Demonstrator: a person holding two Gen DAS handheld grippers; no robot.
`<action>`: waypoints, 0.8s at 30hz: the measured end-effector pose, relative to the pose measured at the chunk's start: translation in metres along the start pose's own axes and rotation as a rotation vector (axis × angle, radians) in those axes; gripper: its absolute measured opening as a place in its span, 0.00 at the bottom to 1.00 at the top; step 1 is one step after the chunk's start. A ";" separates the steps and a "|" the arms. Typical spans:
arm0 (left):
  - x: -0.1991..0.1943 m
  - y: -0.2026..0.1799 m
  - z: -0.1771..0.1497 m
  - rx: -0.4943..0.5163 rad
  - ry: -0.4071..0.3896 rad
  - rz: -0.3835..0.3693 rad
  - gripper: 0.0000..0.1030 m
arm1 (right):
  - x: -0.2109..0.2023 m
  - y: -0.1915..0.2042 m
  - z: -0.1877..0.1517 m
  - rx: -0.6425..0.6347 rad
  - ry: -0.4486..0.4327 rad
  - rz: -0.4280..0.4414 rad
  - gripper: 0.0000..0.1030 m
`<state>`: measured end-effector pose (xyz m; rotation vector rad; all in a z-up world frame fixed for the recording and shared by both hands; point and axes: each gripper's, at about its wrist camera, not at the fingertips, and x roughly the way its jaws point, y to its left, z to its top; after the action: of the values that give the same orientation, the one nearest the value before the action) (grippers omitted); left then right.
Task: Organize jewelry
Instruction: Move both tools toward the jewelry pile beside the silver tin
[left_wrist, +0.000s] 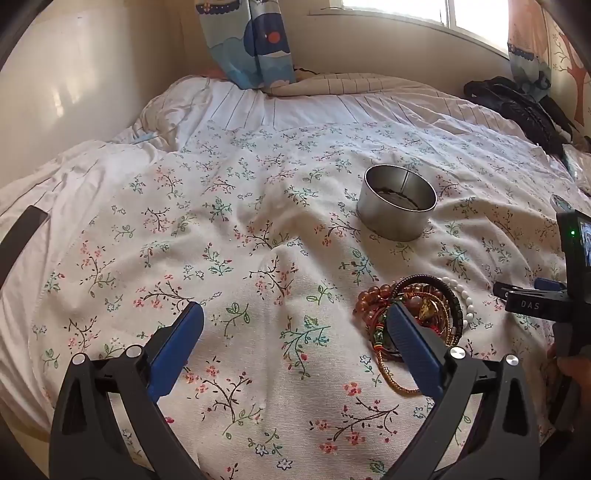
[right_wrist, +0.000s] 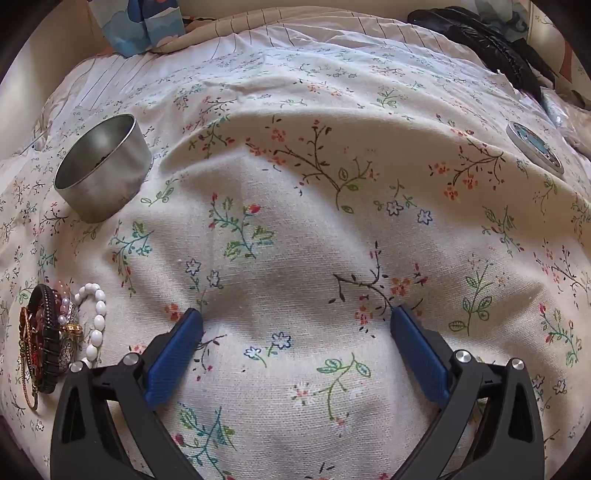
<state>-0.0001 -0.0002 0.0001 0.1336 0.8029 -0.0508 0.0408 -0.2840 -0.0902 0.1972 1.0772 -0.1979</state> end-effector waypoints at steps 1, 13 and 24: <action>0.000 0.000 0.000 0.000 0.000 -0.001 0.93 | -0.001 -0.001 0.000 0.006 0.000 0.011 0.95; -0.008 0.003 0.005 0.002 -0.011 -0.001 0.93 | -0.058 0.016 -0.007 -0.044 -0.226 0.074 0.94; -0.009 -0.001 0.006 0.008 -0.022 0.000 0.93 | -0.093 0.047 -0.020 -0.144 -0.304 0.127 0.94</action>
<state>-0.0022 -0.0021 0.0112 0.1402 0.7806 -0.0549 -0.0073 -0.2279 -0.0143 0.1011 0.7704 -0.0329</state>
